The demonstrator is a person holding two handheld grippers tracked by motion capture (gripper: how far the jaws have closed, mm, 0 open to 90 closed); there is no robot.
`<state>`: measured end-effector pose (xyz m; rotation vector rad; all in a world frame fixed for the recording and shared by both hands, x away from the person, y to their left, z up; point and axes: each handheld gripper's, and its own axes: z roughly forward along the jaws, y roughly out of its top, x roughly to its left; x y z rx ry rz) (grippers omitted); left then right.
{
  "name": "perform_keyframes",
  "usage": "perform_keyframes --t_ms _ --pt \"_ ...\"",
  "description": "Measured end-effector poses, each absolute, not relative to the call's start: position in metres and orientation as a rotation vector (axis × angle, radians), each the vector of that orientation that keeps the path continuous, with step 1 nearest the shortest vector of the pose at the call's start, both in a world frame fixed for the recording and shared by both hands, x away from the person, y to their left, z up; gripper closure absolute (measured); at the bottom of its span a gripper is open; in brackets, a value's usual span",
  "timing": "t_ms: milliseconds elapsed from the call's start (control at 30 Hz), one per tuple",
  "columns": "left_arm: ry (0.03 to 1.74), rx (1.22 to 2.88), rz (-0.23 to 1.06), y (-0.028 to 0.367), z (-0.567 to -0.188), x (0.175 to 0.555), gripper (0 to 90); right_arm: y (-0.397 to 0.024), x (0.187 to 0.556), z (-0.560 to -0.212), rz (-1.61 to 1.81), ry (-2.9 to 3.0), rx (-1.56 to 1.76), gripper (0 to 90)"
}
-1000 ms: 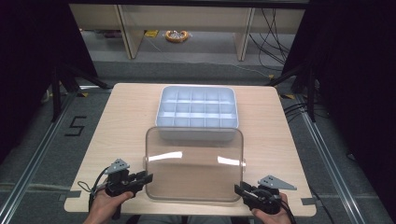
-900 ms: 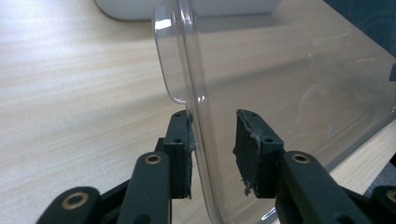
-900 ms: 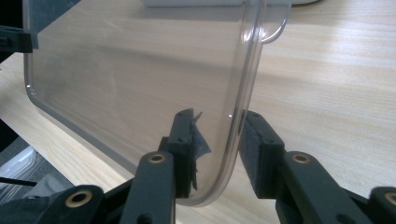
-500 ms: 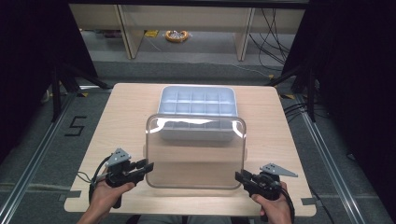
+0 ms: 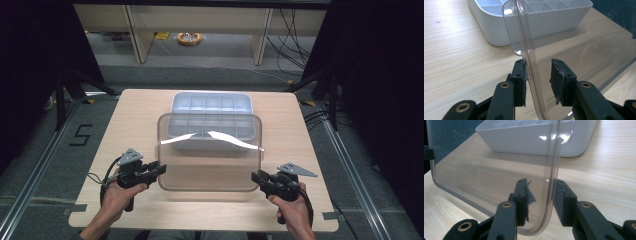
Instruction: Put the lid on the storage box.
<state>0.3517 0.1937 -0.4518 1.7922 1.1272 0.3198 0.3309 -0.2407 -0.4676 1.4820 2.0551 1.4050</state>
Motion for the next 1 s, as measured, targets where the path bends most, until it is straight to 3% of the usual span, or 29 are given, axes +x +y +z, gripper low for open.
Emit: perform_keyframes --t_ms 467,1000 --pt "1.131 1.765 0.363 0.194 -0.430 0.378 64.0 -0.235 0.352 -0.450 1.444 2.006 1.509 66.0" --pt "1.164 1.716 0.383 0.183 -0.408 0.429 63.2 -0.240 0.401 -0.424 1.455 1.945 1.461 65.5"
